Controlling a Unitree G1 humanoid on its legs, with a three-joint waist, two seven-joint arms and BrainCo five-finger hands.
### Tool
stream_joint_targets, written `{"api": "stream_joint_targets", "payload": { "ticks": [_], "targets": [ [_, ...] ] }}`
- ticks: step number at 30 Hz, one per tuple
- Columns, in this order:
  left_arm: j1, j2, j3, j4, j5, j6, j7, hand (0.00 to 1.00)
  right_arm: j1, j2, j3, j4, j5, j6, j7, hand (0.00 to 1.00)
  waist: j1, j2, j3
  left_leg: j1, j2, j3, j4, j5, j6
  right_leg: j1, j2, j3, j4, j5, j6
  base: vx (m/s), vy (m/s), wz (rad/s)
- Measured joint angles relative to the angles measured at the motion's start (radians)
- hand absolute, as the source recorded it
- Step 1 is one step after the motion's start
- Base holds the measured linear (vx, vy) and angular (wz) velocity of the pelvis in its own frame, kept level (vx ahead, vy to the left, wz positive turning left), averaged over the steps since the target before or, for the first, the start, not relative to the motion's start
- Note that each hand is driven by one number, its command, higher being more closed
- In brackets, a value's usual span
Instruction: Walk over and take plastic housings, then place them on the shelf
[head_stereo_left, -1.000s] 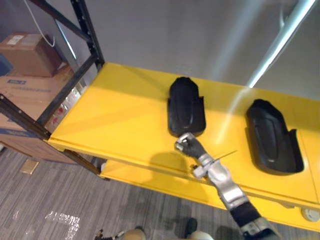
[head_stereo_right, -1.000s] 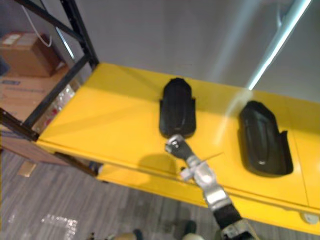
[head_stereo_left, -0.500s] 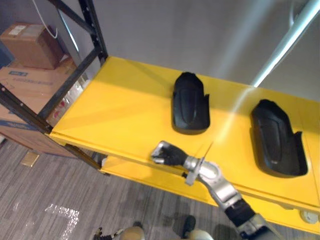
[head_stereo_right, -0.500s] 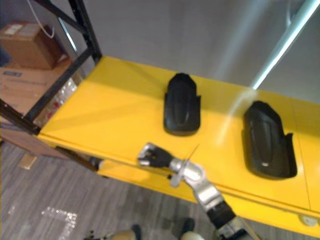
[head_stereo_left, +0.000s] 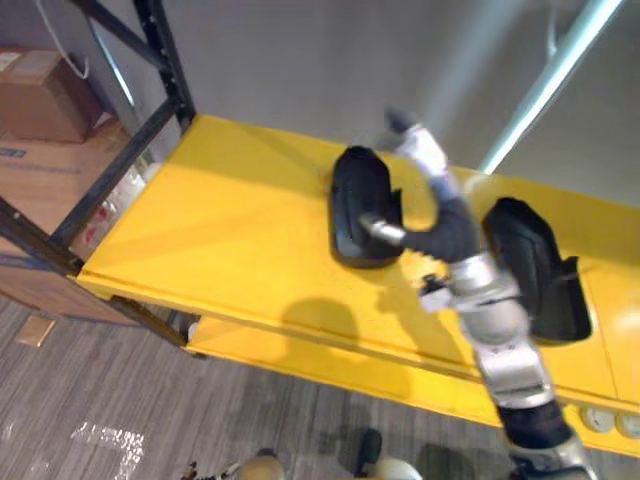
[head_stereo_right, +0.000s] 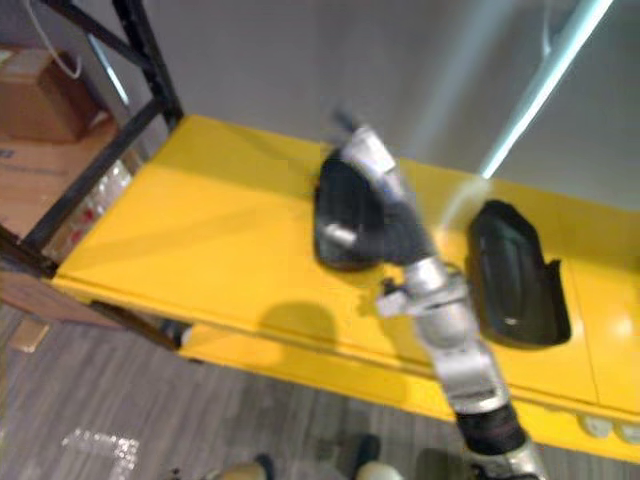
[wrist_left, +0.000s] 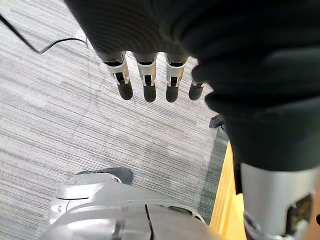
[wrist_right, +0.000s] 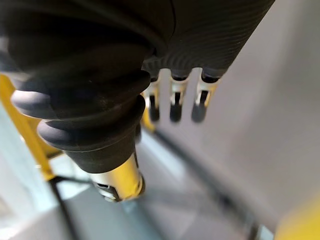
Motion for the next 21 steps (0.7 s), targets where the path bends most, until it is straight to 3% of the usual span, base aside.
{"api": "stream_joint_targets", "payload": {
  "ticks": [4, 7, 16, 21],
  "targets": [
    [0.000, 0.002, 0.000, 0.000, 0.000, -0.003, -0.005, 0.00, 0.000, -0.121, -0.038, -0.006, -0.030, 0.040, 0.027, 0.00, -0.019, -0.001, -0.003, -0.002, 0.001, 0.001, -0.002, 0.000, 0.000, -0.004, 0.002, 0.002, 0.000, 0.000, 0.000, 0.00, 0.000, 0.00],
    [0.001, 0.004, -0.001, 0.000, 0.000, -0.002, -0.013, 0.00, -0.001, -0.200, -0.016, 0.013, -0.018, 0.082, 0.159, 0.00, -0.019, -0.005, -0.009, -0.003, 0.001, 0.000, -0.003, 0.000, 0.000, -0.005, 0.002, 0.002, 0.000, 0.000, 0.000, 0.00, 0.000, 0.00],
    [0.016, 0.010, 0.000, -0.004, -0.001, 0.023, -0.022, 0.00, -0.047, -0.314, 0.172, 0.118, -0.003, 0.126, 0.376, 0.00, -0.007, -0.018, -0.049, -0.004, -0.002, -0.009, -0.002, 0.000, 0.001, 0.000, -0.001, -0.004, 0.000, 0.000, 0.000, -0.01, 0.006, 0.02],
    [0.017, 0.013, 0.000, -0.007, 0.000, 0.032, -0.022, 0.00, -0.070, -0.367, 0.236, 0.159, -0.029, 0.205, 0.469, 0.00, 0.003, -0.023, -0.058, -0.004, -0.002, -0.014, -0.001, 0.001, 0.001, 0.002, -0.001, -0.006, 0.004, -0.002, -0.003, -0.01, 0.003, 0.02]
  ]
}}
